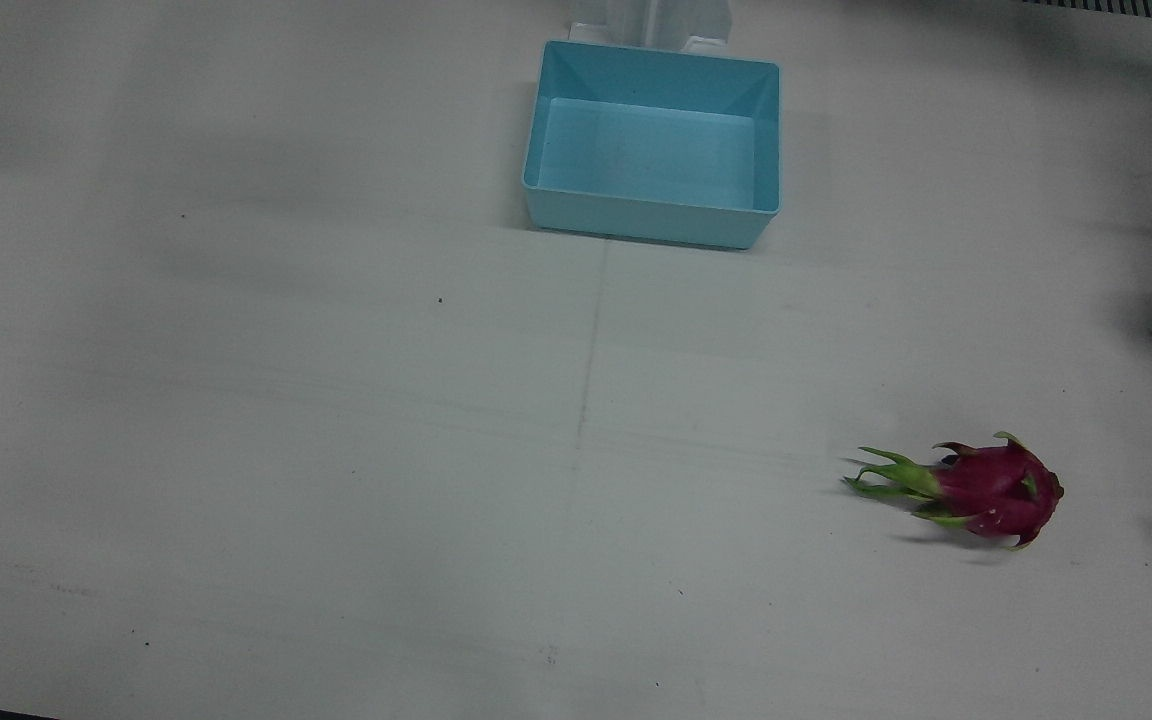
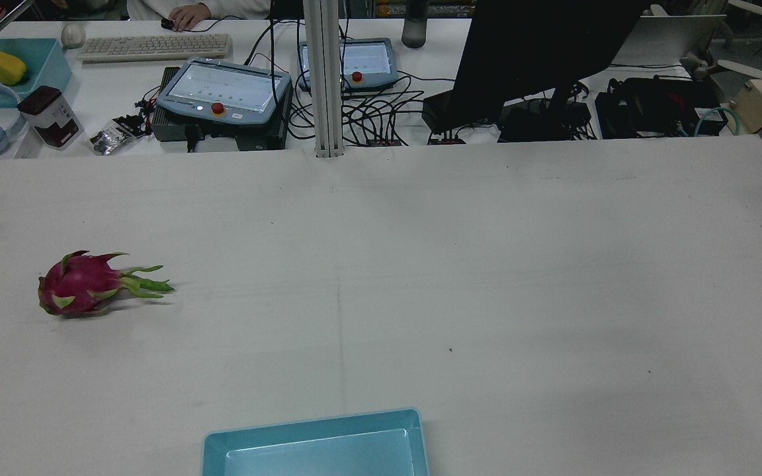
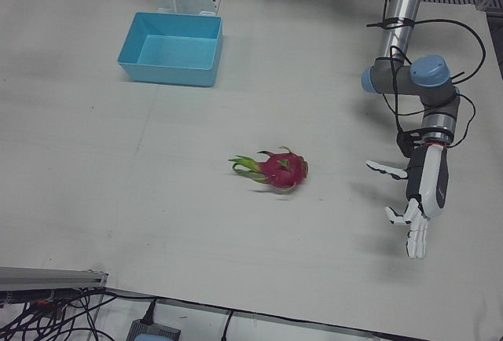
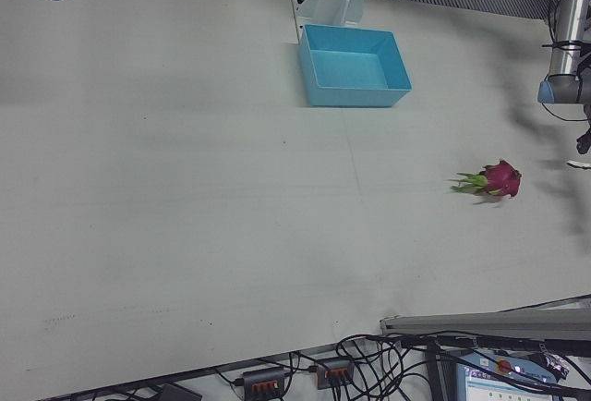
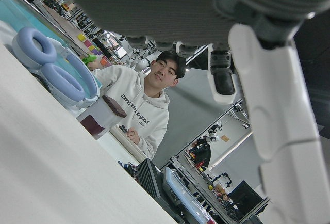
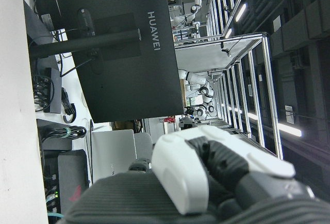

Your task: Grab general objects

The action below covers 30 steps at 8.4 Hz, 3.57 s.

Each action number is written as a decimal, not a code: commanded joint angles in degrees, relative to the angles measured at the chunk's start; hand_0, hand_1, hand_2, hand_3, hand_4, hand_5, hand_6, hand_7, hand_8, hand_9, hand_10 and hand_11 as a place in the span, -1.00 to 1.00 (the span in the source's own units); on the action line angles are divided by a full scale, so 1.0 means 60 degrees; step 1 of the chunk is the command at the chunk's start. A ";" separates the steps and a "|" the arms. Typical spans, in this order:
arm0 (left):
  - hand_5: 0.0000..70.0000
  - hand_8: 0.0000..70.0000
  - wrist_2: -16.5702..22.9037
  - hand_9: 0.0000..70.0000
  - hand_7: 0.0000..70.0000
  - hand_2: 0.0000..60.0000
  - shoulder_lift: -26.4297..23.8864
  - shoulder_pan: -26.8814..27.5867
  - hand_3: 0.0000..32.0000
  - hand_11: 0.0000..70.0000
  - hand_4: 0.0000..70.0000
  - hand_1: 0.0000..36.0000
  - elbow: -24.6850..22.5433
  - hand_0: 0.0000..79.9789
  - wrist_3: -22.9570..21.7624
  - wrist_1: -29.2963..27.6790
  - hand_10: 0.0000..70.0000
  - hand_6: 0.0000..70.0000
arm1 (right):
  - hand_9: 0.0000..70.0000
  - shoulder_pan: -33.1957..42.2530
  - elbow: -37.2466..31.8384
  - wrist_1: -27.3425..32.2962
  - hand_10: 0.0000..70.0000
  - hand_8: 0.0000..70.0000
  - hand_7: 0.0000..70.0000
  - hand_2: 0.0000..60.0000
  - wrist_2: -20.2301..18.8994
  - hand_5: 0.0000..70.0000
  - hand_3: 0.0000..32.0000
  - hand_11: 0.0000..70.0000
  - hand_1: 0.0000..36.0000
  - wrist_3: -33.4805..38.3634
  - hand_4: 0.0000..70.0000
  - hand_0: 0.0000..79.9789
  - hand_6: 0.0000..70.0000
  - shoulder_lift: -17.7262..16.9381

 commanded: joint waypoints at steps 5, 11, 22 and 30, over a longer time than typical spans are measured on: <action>1.00 -1.00 0.0000 -1.00 -0.91 -0.96 0.0001 -0.0001 -1.00 -0.94 -1.00 -0.34 -0.0003 0.18 0.0000 0.0005 -0.99 -0.94 | -1.00 0.0000 0.0015 0.0000 -1.00 -1.00 -1.00 -1.00 0.0000 -1.00 -1.00 -1.00 -1.00 0.0000 -1.00 -1.00 -1.00 0.0000; 1.00 -1.00 0.0000 -1.00 -0.90 -0.97 0.0001 0.0014 -1.00 -0.93 -1.00 -0.34 0.0012 0.18 0.0014 0.0005 -0.99 -0.94 | -1.00 0.0000 0.0015 0.0000 -1.00 -1.00 -1.00 -1.00 0.0000 -1.00 -1.00 -1.00 -1.00 0.0000 -1.00 -1.00 -1.00 0.0000; 1.00 -1.00 0.0102 -1.00 -0.90 -0.92 -0.0043 0.0072 -1.00 -0.94 -1.00 -0.32 -0.1502 0.18 -0.0090 0.1077 -0.99 -0.93 | -1.00 0.0000 0.0029 -0.0015 -1.00 -1.00 -1.00 -1.00 0.0000 -1.00 -1.00 -1.00 -1.00 0.0015 -1.00 -1.00 -1.00 0.0029; 1.00 -1.00 0.0747 -1.00 -0.91 -0.84 0.0558 0.0600 -1.00 -1.00 -1.00 -0.22 -0.6041 0.22 0.2246 0.6698 -1.00 -0.97 | -1.00 0.0000 0.0000 0.0000 -1.00 -1.00 -1.00 -1.00 0.0000 -1.00 -1.00 -1.00 -1.00 0.0000 -1.00 -1.00 -1.00 0.0029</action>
